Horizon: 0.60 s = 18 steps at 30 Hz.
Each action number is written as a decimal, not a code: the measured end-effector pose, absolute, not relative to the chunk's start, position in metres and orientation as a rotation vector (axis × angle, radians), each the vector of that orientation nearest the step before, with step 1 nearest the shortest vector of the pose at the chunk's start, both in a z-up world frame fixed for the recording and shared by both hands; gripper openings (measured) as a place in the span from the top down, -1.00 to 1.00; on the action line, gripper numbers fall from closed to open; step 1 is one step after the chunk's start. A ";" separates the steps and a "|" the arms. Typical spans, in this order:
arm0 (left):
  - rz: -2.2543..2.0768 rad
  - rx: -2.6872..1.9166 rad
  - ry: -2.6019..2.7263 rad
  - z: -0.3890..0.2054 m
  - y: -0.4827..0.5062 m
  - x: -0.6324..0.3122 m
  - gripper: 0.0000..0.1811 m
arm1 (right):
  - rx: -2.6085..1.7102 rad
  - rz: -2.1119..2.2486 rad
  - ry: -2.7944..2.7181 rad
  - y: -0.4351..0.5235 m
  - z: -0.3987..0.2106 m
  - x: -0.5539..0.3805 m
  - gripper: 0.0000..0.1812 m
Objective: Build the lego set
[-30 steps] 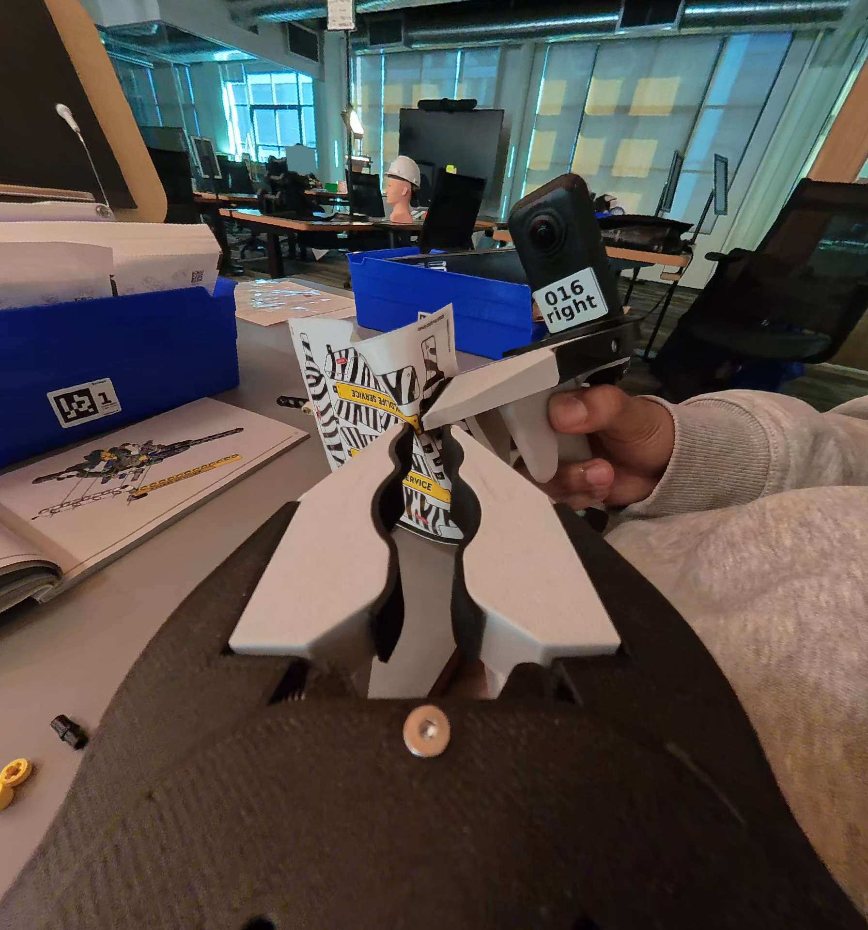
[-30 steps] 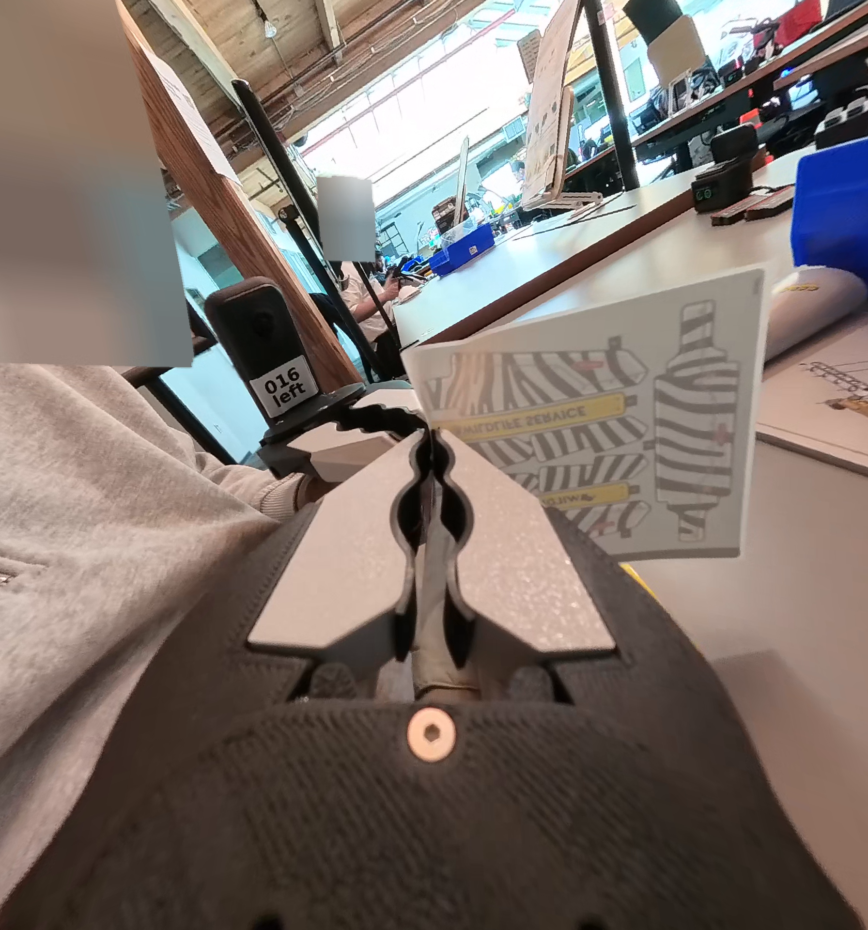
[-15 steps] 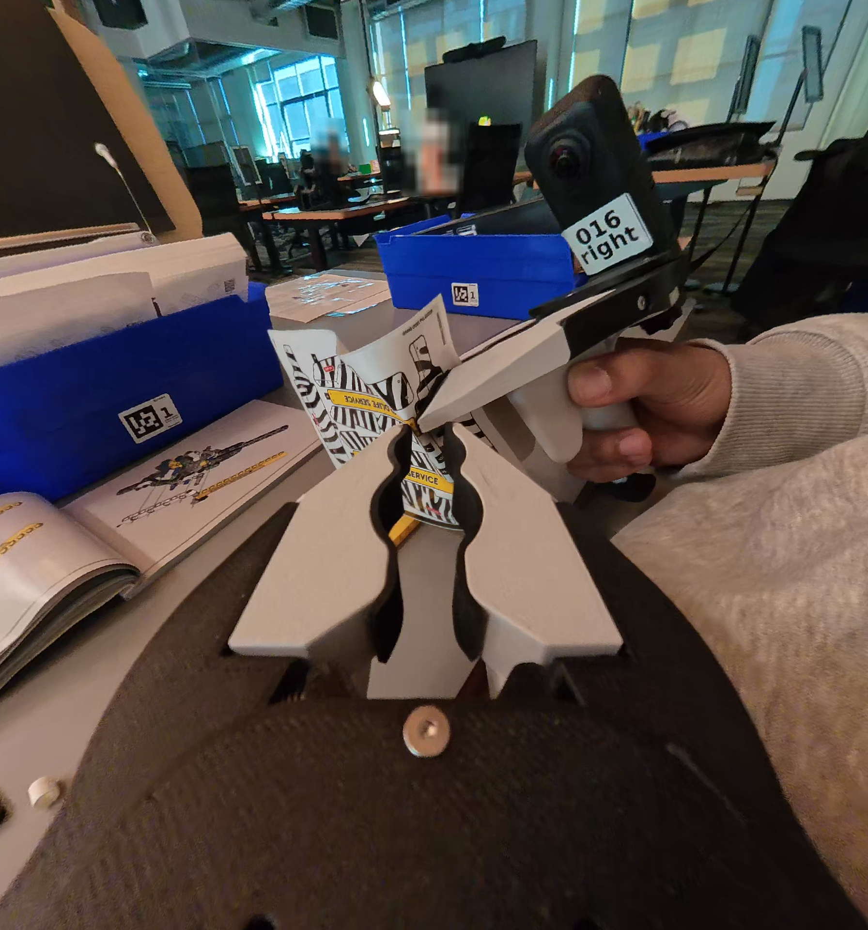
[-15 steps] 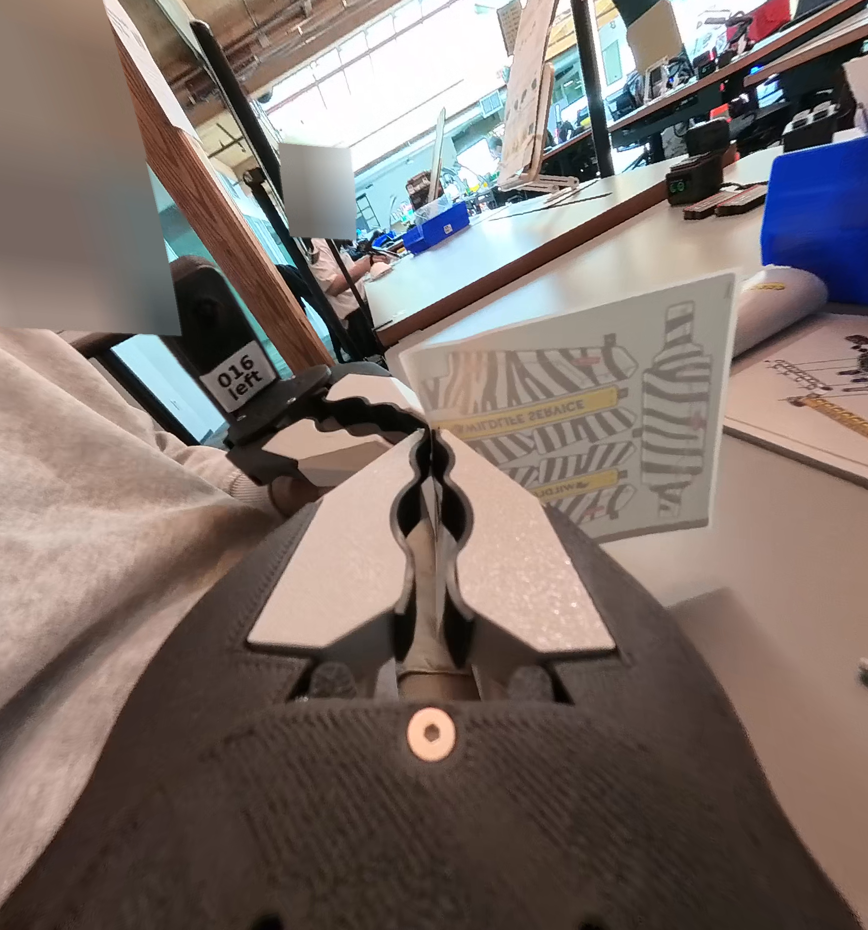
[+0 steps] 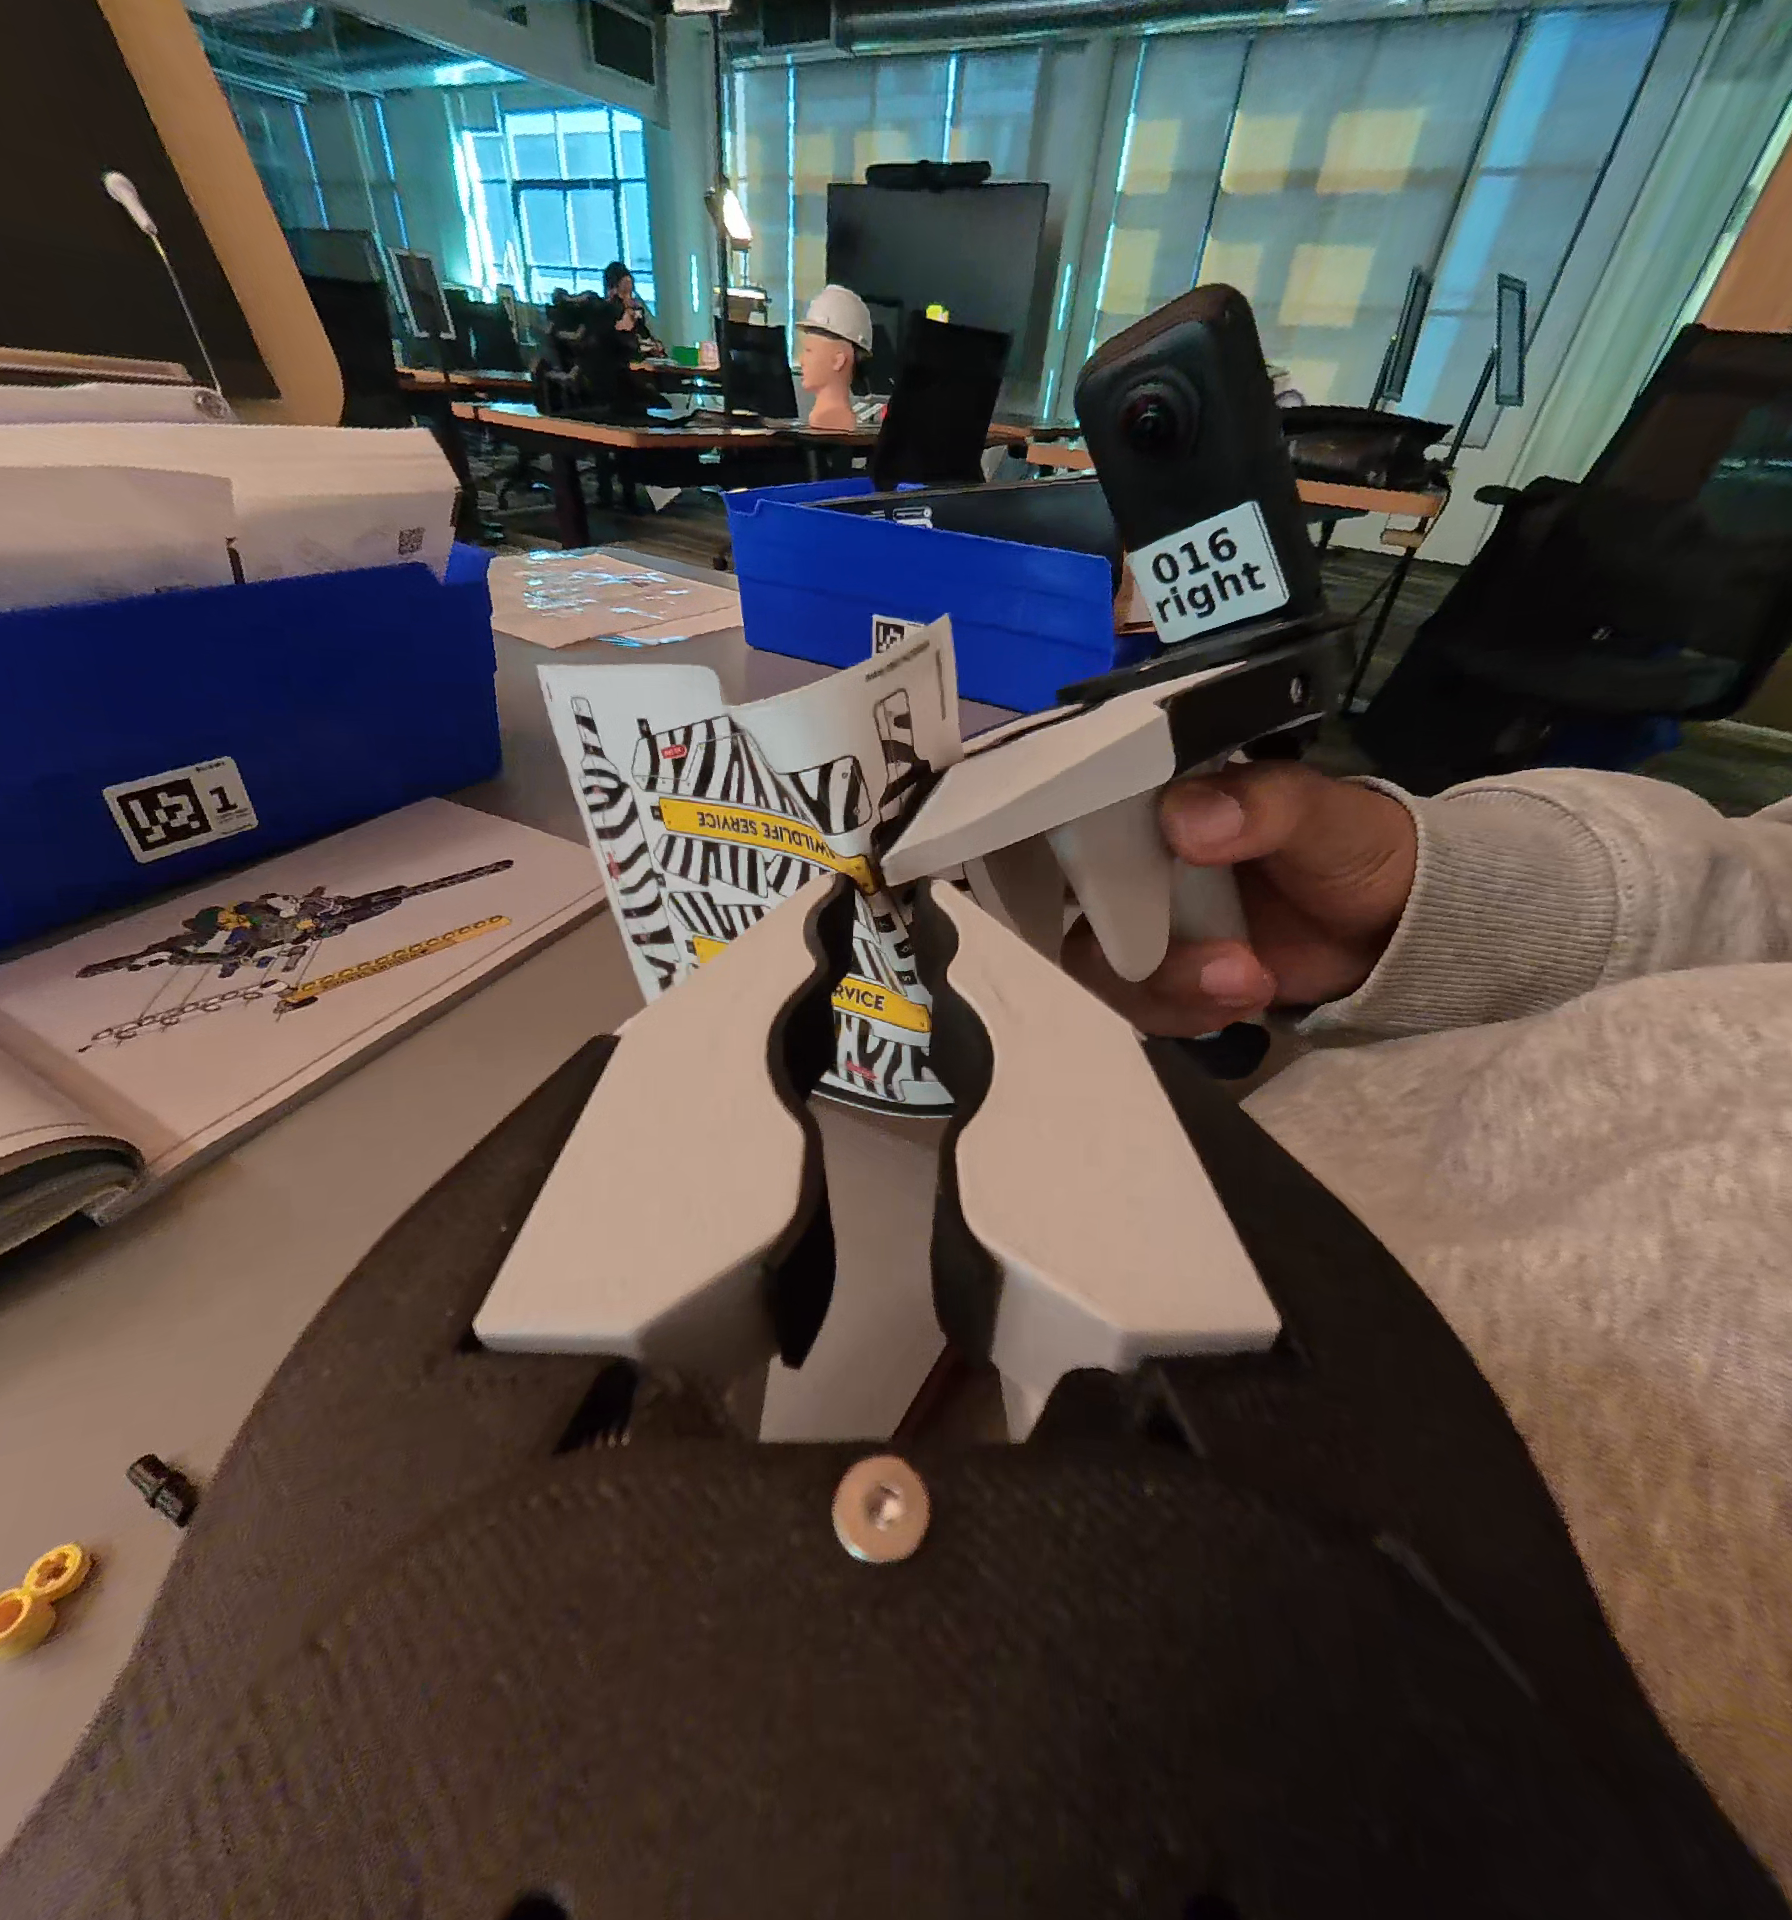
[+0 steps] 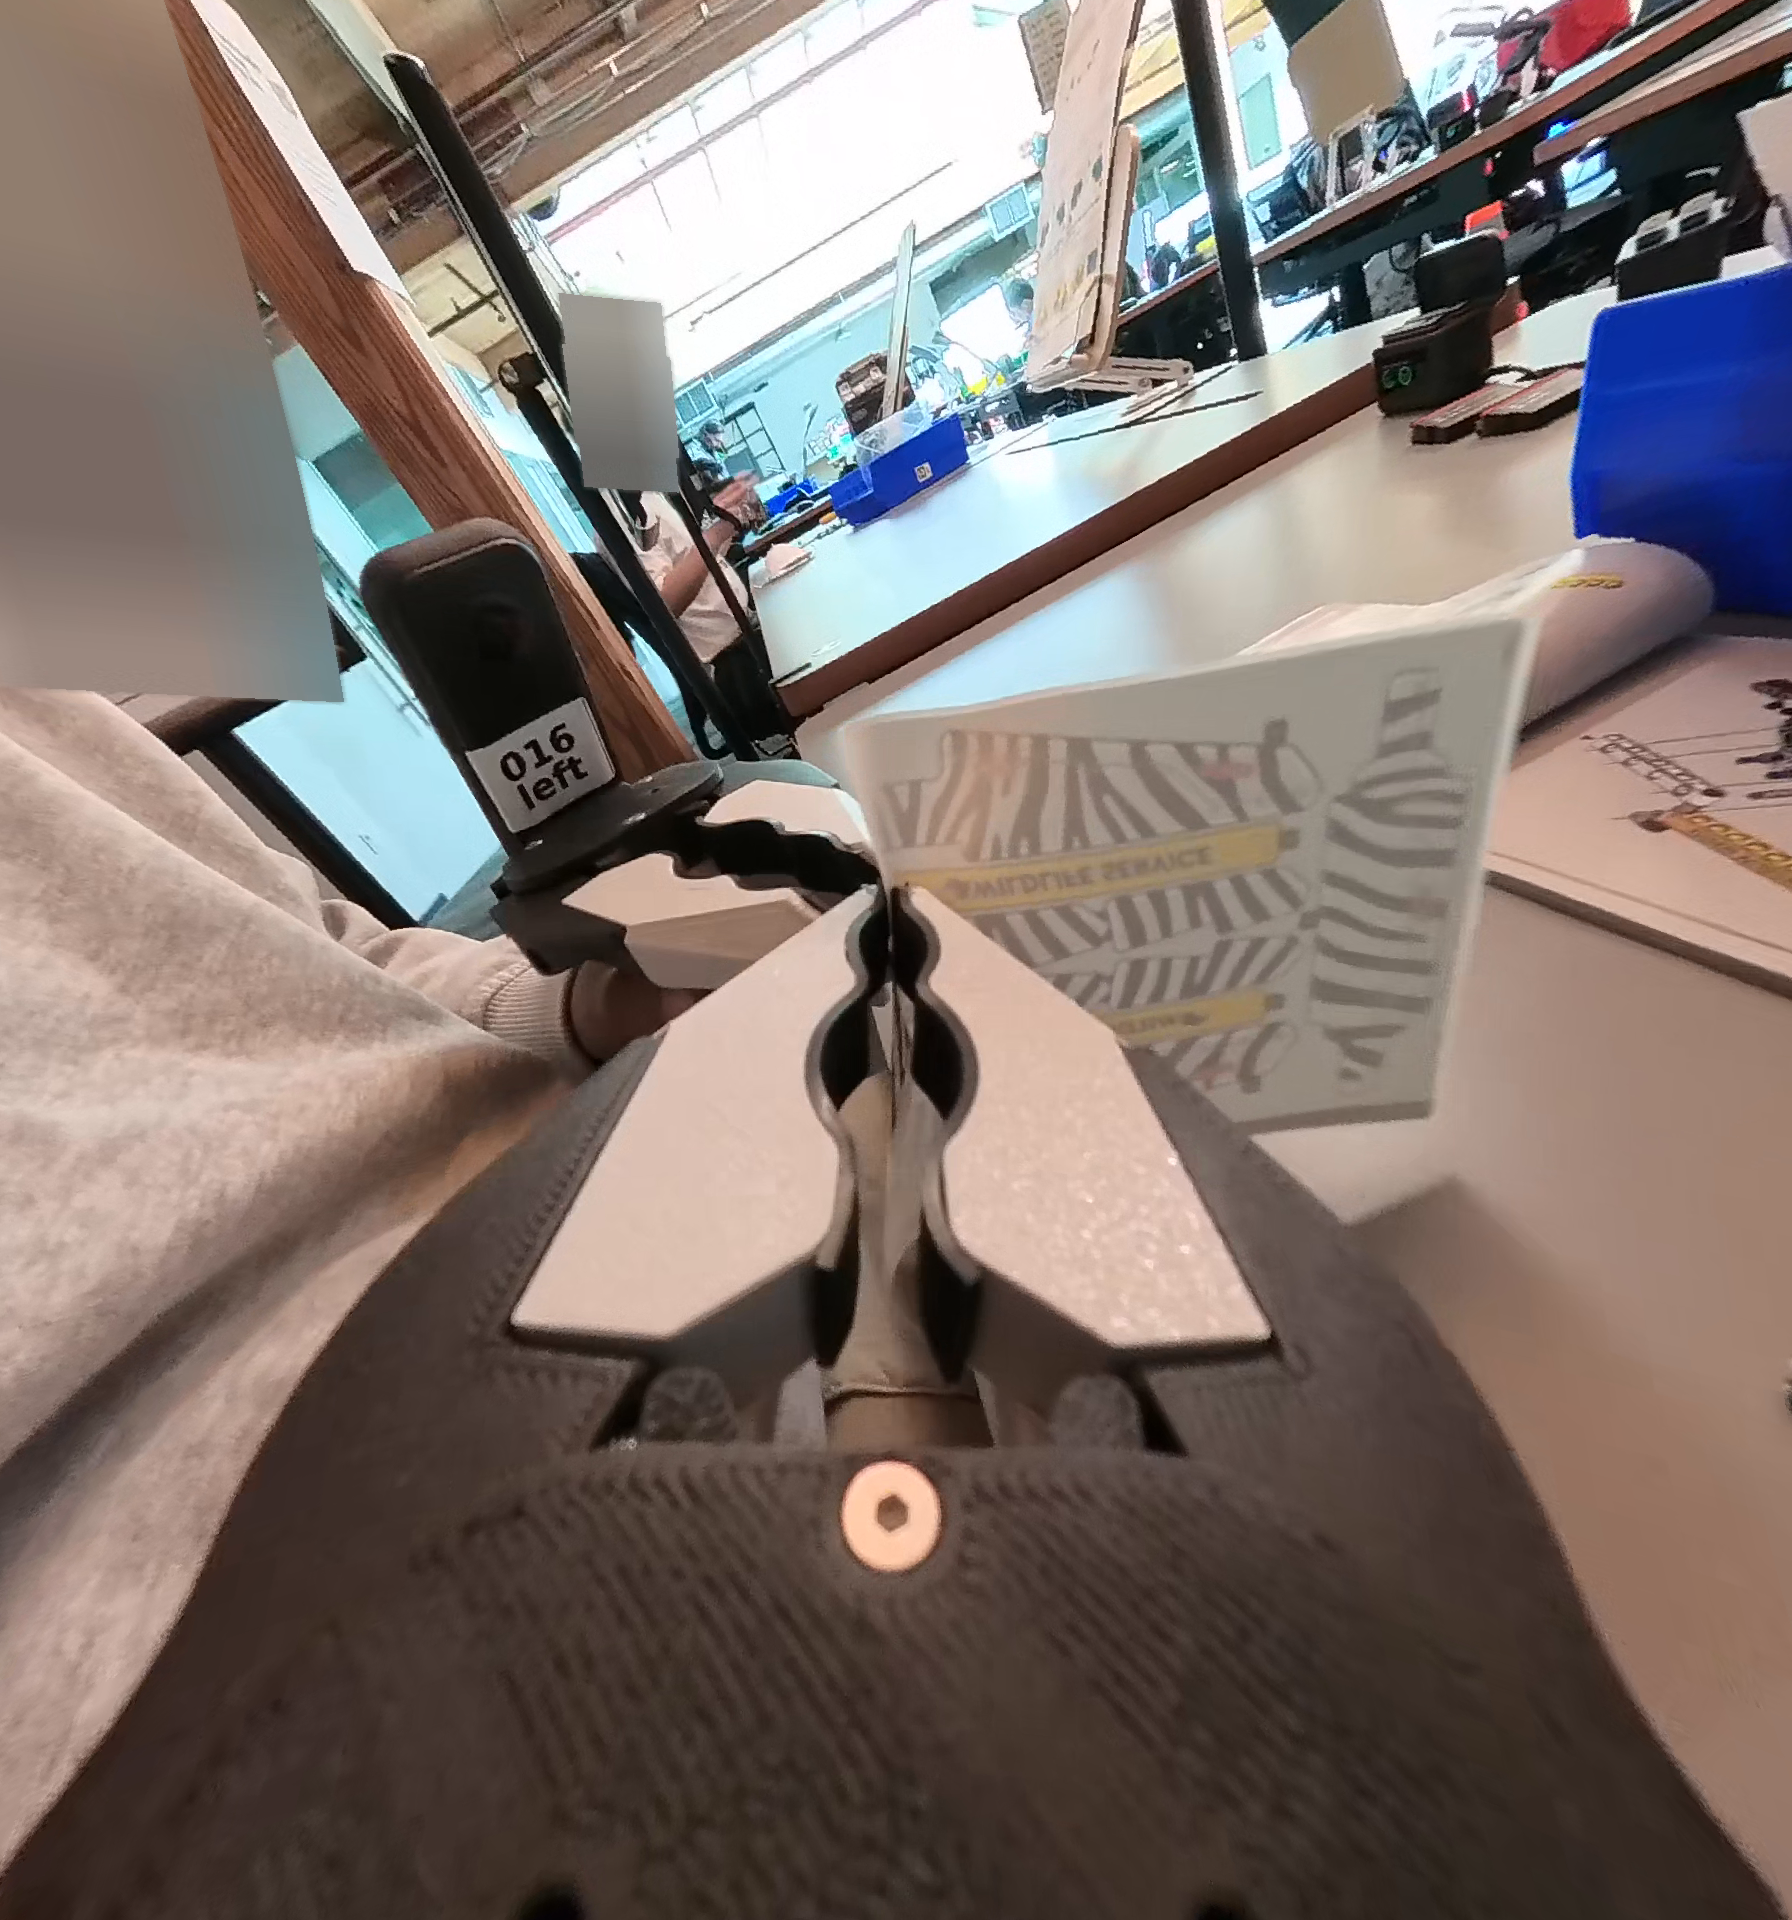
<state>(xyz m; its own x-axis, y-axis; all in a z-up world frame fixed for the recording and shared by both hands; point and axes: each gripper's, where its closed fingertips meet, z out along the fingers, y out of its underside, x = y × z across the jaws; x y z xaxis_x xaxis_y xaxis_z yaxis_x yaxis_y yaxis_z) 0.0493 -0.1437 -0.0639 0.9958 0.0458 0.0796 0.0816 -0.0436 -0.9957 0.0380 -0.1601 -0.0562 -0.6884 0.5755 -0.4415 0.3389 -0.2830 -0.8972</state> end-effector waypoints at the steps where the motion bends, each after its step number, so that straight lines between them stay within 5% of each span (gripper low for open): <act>1: -0.026 -1.615 -0.099 -0.064 -0.144 0.049 0.91 | -1.151 2.104 -1.768 -0.160 -0.056 0.038 1.00; 18: -0.084 -1.602 -0.115 -0.063 -0.145 0.050 0.96 | -1.107 2.092 -1.767 -0.157 -0.055 0.040 1.00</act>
<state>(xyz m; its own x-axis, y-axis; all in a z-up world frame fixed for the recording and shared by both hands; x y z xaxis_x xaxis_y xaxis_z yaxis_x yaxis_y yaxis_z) 0.0497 -0.1446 -0.0628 0.9919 0.0217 0.1251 0.1257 -0.0319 -0.9916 0.0396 -0.1568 -0.0548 -0.7037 0.5771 -0.4143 0.3120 -0.2729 -0.9101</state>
